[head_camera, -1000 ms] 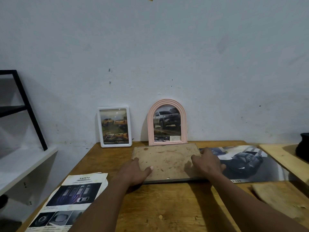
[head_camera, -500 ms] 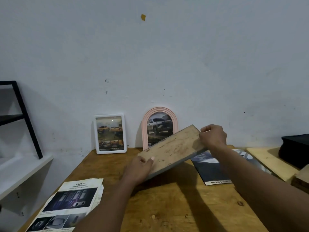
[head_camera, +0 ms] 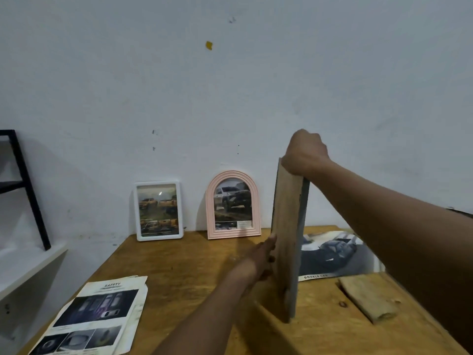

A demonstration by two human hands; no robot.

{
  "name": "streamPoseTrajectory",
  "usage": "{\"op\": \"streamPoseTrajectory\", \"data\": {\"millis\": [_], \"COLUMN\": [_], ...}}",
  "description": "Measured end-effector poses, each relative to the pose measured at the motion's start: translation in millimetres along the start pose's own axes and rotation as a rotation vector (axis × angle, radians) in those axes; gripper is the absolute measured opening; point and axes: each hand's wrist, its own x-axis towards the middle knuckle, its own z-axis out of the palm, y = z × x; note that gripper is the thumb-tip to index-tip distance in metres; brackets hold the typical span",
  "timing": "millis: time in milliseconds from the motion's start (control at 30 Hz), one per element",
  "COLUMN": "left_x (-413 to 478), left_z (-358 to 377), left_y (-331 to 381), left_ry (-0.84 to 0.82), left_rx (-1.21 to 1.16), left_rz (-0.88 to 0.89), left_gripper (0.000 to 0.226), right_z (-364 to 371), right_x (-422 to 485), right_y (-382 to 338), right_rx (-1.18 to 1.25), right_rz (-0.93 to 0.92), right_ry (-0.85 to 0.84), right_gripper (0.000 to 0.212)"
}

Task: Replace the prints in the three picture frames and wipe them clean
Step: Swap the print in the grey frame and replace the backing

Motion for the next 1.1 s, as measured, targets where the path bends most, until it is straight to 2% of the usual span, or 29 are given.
{"op": "streamPoseTrajectory", "data": {"millis": [133,233,333,433,500,567,600,667,800,933,1000,1100], "left_x": [-8.9,-21.5,-36.1,-48.3,-51.3,-43.9,-42.3,-42.8,-41.9,-49.7,-51.5,-39.7], "left_z": [-17.3,-54.9,-91.6,-114.9,-125.0,-136.8,-142.6,-149.6,-161.0,-155.8,-150.1,-147.6], "left_y": [28.1,64.7,96.6,105.0,96.3,81.1,73.2,56.6,17.2,-12.0,-29.0,-59.7], "left_ry": [0.057,0.160,0.208,0.195,0.180,0.237,0.285,0.343,0.341,0.329,0.336,0.284], "left_rx": [-0.154,-0.316,-0.291,-0.141,-0.033,0.050,0.117,0.219,0.385,0.456,0.475,0.312], "left_rz": [0.078,0.172,0.247,0.185,0.145,0.111,0.117,0.134,0.074,0.069,0.061,0.027], "left_gripper": [0.077,0.079,0.080,0.062,0.063,0.088,0.087,0.068,0.082,0.077,0.075,0.102], "right_z": [20.7,33.1,47.3,64.3,77.5,93.3,101.2,117.8,155.3,190.0,199.3,203.6], "right_x": [-18.8,-29.4,-29.6,-25.0,-24.8,-27.9,-31.5,-42.7,-81.5,-122.2,-137.6,-149.8], "right_y": [-25.6,-46.8,-56.9,-48.0,-34.3,-15.2,-4.0,22.2,80.2,124.4,135.1,139.7], "right_rx": [0.000,0.061,0.226,0.338,0.367,0.329,0.294,0.218,0.115,0.182,0.195,0.194], "right_rz": [-0.096,-0.128,-0.056,0.033,0.061,0.068,0.064,0.049,0.075,0.114,0.095,0.051], "right_ry": [-0.017,-0.081,-0.154,-0.186,-0.211,-0.250,-0.272,-0.336,-0.445,-0.543,-0.540,-0.463], "right_gripper": [0.011,0.021,0.022,0.010,0.015,0.021,0.023,0.027,0.044,0.052,0.060,0.067]}}
